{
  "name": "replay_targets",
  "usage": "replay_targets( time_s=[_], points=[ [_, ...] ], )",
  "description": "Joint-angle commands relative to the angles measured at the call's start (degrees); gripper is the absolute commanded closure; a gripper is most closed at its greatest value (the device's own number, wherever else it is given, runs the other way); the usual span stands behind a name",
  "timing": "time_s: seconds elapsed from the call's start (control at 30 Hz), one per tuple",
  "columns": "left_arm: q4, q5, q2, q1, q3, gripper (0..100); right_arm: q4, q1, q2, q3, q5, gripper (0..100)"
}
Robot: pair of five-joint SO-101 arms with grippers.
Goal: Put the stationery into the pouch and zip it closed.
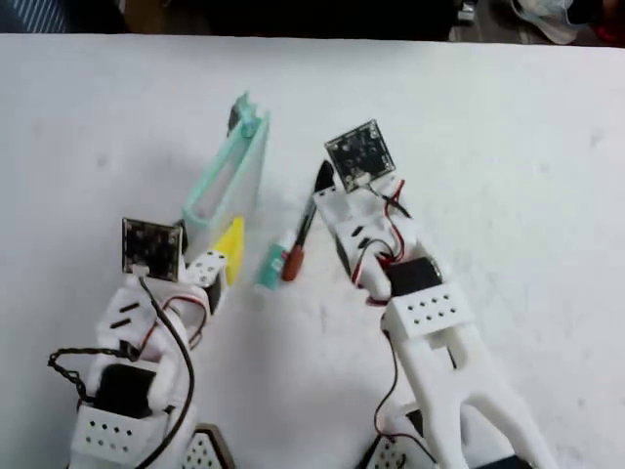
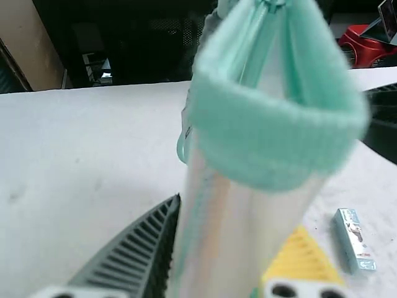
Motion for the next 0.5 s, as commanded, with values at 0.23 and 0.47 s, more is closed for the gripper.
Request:
replay_targets(
  time_s=[0.23,0.47],
  points=[
    [0.35,-0.26,-0.75,-0.66,-2.64,80,22.64,1.80,25.01,-28.40,-9.23,94.2],
    [0.35,-0.44,-0.75,-0.66,-2.64,80,30.02,2.59,35.30,-37.89,-15.91,94.2]
  ],
)
